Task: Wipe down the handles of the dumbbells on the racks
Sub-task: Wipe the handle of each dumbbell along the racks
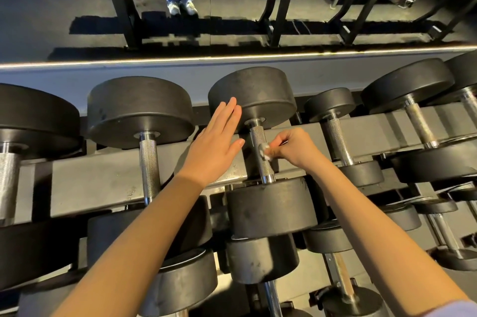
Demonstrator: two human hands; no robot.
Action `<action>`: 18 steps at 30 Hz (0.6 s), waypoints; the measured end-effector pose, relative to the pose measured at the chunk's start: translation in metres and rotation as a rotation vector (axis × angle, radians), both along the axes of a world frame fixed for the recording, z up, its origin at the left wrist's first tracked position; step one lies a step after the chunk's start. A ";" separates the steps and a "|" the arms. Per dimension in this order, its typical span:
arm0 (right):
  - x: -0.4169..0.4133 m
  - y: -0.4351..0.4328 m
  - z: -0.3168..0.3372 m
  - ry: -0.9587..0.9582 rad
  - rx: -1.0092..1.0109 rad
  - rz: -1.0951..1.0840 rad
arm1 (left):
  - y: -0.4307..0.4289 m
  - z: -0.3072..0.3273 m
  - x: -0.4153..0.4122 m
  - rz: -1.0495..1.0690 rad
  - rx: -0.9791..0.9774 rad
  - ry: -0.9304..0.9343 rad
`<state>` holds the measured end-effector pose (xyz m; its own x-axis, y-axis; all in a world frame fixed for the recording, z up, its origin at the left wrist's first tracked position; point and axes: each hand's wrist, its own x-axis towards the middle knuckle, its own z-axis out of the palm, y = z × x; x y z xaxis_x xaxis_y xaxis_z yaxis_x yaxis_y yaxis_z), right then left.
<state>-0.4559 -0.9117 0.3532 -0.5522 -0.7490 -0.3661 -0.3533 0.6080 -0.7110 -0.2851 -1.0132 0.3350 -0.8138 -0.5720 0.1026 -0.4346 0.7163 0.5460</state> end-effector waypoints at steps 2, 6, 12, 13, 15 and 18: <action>-0.001 0.005 0.006 -0.011 0.138 0.151 | 0.000 -0.001 0.000 -0.003 0.002 0.003; 0.003 0.009 0.008 0.065 0.311 0.298 | -0.001 0.000 0.000 -0.001 -0.001 0.000; 0.006 0.006 0.002 0.089 0.088 0.067 | 0.000 -0.001 -0.001 -0.001 0.001 -0.002; 0.005 0.003 0.000 0.097 0.039 0.020 | 0.000 -0.001 -0.001 0.001 0.002 -0.003; 0.004 -0.003 -0.001 0.108 -0.030 -0.039 | 0.000 -0.001 -0.001 0.004 0.004 -0.010; 0.004 -0.002 0.003 0.080 0.015 0.029 | 0.000 0.001 0.000 0.002 -0.002 -0.012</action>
<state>-0.4523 -0.9134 0.3563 -0.5586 -0.7597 -0.3329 -0.4257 0.6071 -0.6710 -0.2855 -1.0127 0.3356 -0.8136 -0.5738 0.0938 -0.4429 0.7162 0.5394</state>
